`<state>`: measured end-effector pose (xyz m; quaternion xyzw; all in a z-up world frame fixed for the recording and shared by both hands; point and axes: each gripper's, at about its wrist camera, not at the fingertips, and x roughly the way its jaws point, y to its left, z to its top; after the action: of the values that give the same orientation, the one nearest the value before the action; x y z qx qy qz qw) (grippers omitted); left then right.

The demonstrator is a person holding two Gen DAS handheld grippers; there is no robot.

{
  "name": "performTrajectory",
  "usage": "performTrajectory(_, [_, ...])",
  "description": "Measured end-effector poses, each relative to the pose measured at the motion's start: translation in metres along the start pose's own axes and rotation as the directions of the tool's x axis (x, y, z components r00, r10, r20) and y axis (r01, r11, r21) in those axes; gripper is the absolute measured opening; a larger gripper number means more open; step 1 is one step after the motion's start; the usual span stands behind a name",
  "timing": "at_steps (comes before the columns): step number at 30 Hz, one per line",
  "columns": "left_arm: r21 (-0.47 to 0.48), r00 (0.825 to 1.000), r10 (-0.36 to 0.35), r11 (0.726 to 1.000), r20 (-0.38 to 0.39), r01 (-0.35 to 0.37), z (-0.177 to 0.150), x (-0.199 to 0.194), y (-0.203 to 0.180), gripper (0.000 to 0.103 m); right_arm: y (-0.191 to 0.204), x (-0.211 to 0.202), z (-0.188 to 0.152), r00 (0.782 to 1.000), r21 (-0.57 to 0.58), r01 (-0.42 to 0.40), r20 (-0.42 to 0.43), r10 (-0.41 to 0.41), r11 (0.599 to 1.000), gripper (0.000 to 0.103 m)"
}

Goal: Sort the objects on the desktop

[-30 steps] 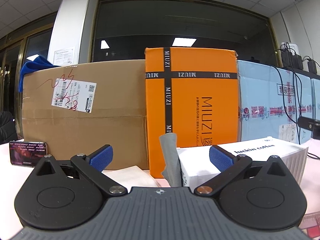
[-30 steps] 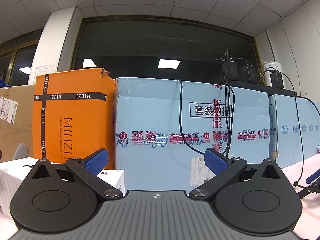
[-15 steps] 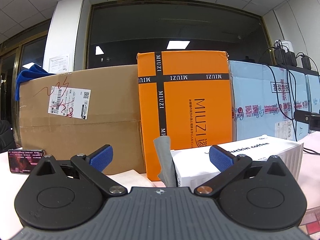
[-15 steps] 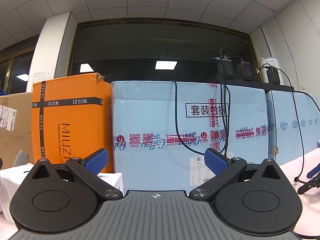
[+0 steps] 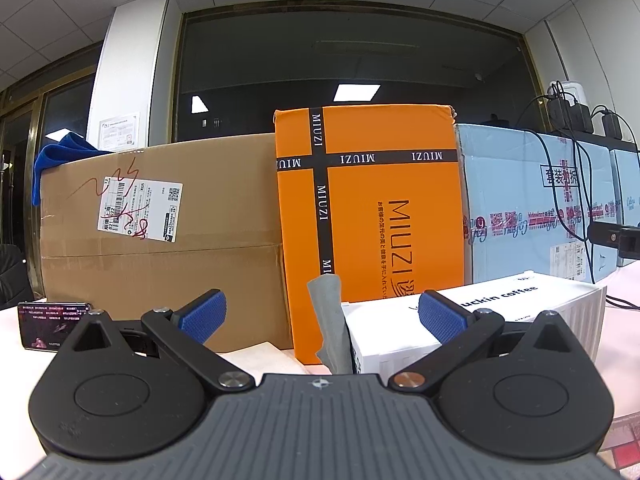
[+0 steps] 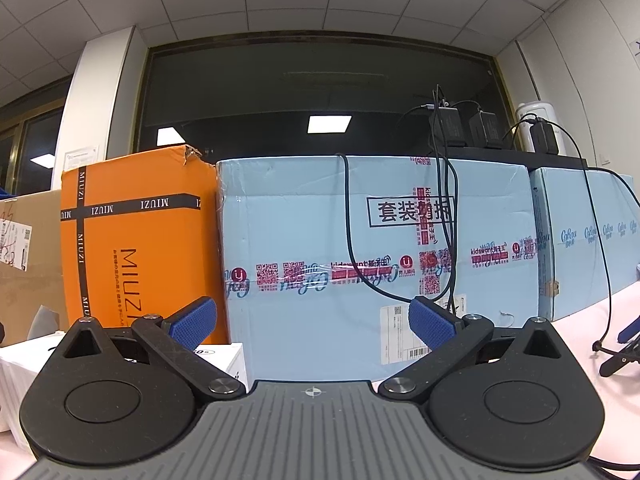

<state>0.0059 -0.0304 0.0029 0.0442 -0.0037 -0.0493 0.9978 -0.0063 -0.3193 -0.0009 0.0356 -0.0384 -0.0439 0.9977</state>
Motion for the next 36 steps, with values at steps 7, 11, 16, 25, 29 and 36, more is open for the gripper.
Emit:
performTrajectory(7, [-0.001, 1.000, -0.001, 1.000, -0.001, 0.001, -0.0001, 0.0001, 0.0008, 0.103, -0.0009, 0.0002, -0.0002, 1.000, 0.003, 0.000, -0.003, 0.000, 1.000, 0.103])
performTrajectory(11, [-0.001, 1.000, -0.001, 1.000, 0.000, 0.001, -0.0001, -0.0003, 0.0010, 0.103, -0.0007, -0.0002, 0.0003, 1.000, 0.006, 0.000, -0.004, 0.000, 1.000, 0.103])
performTrajectory(16, [-0.001, 1.000, -0.002, 1.000, 0.000, 0.002, -0.0010, 0.0002, 0.0014, 0.103, -0.0008, -0.0005, 0.0006, 1.000, 0.007, 0.000, -0.004, 0.000, 1.000, 0.103])
performTrajectory(25, [0.000, 1.000, -0.001, 1.000, 0.001, 0.001, -0.0014, 0.0002, 0.0010, 0.103, -0.0016, -0.0010, 0.0015, 1.000, 0.009, 0.001, -0.005, -0.001, 1.000, 0.103])
performTrajectory(29, [0.001, 1.000, -0.001, 1.000, 0.002, 0.001, -0.0015, -0.0001, 0.0007, 0.103, -0.0019, -0.0009, 0.0018, 1.000, 0.010, 0.001, -0.006, -0.001, 1.000, 0.103])
performTrajectory(36, [0.003, 1.000, -0.001, 1.000, 0.003, 0.001, -0.0007, -0.0004, 0.0006, 0.103, -0.0026, -0.0003, 0.0021, 1.000, 0.011, 0.001, -0.006, -0.001, 1.000, 0.103])
